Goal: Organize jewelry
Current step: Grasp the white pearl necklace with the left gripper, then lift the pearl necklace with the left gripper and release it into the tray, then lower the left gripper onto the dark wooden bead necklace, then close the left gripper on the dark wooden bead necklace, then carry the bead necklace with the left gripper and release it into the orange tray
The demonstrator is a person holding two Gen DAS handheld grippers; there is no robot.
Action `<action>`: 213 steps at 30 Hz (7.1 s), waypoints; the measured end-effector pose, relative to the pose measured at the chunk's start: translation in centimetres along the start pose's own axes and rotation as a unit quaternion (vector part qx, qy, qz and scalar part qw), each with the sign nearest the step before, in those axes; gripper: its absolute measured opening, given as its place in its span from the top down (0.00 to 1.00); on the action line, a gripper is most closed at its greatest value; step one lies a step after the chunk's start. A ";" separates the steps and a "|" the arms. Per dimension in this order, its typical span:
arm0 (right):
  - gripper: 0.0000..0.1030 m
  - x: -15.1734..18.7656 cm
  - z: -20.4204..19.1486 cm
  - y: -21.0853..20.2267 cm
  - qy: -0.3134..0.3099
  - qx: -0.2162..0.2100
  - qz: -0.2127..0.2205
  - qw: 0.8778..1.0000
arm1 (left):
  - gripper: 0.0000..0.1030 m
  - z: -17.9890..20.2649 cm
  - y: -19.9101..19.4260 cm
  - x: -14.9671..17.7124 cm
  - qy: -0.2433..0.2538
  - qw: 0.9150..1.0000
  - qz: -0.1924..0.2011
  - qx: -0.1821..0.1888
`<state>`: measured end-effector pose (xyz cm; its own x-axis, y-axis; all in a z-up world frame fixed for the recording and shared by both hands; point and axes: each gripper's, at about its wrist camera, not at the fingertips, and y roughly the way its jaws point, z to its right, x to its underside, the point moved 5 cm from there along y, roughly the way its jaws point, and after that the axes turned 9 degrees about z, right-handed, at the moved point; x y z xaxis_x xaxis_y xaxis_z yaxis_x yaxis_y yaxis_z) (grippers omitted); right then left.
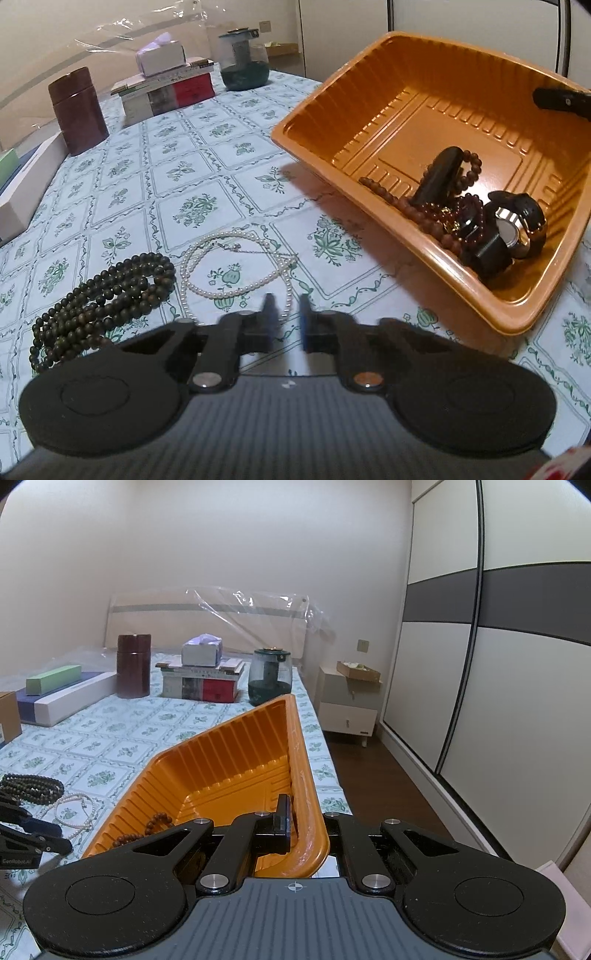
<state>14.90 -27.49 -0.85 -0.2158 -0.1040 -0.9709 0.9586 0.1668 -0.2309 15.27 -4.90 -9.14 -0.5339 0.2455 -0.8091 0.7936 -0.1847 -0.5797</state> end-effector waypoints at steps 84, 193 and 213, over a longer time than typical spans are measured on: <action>0.94 -0.2 0.4 -0.5 0.004 -0.001 0.004 1.000 | 0.86 3.1 -1.9 -16.1 -0.103 0.976 0.137 0.134; 0.94 0.2 0.3 -0.4 -0.002 0.000 -0.001 1.000 | 0.95 -13.4 -10.3 -3.2 -0.095 0.993 0.056 -0.038; 0.94 0.0 0.3 -0.6 -0.001 0.000 0.000 1.000 | 0.95 -9.6 -9.8 -7.3 -0.073 0.994 0.084 0.011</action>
<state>14.40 -27.92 -0.66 -0.2145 -0.1064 -0.9709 0.9588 0.1668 -0.2300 14.17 4.22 3.43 -0.4314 0.0695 -0.8995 0.8699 -0.2321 -0.4352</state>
